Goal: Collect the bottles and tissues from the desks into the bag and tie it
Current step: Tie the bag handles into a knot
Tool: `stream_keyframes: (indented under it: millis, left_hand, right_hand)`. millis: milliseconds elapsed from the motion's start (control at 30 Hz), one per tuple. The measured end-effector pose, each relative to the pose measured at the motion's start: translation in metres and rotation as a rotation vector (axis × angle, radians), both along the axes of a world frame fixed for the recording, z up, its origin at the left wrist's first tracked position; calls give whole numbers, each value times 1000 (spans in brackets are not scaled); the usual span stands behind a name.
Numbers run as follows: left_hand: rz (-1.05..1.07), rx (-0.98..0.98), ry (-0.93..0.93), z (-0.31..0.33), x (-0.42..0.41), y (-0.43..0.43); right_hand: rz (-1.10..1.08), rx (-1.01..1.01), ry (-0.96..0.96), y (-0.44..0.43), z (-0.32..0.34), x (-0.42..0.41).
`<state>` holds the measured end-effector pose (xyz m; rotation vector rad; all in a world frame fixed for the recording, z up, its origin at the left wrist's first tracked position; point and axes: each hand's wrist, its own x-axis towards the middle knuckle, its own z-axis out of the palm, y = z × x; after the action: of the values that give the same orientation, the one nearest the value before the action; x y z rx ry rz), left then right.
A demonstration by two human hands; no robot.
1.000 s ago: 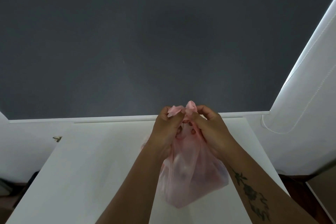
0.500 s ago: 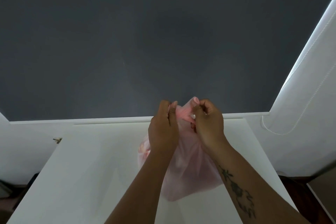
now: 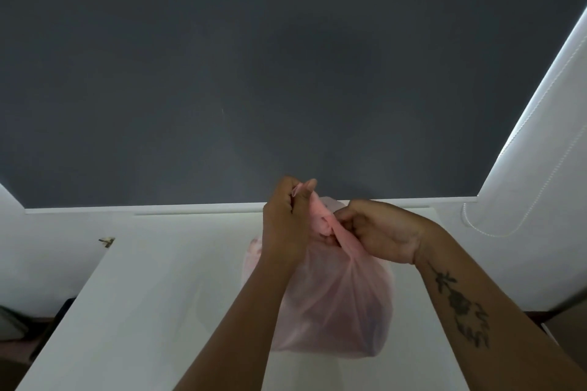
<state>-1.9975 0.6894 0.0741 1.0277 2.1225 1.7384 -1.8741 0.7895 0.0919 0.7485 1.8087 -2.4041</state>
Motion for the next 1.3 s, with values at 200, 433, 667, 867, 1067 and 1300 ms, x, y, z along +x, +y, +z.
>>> stream_keyframes:
  millis: [200,433,667,867,1067,1300]
  left_hand:
    - [41,-71,-203,-4,3,8]
    - [26,-161,-551,-9,2,15]
    - [-138,-163,-785,-6,1,10]
    - [-102,-96,-553,-8,-3,9]
    - [189,-91,-293,-17,-9,-2]
    - [320,-24,-270,-30,-34,-14]
  right_hand:
    - [-20,317,-2,-7,-6,15]
    - [-223,962,156,-32,-11,10]
    - [-256,1251,199,-29,-30,10]
    - [-556,711,228,-37,-14,12]
    - [-695,243,323,-28,-9,18]
    - [-863,21,383,-16,-15,24]
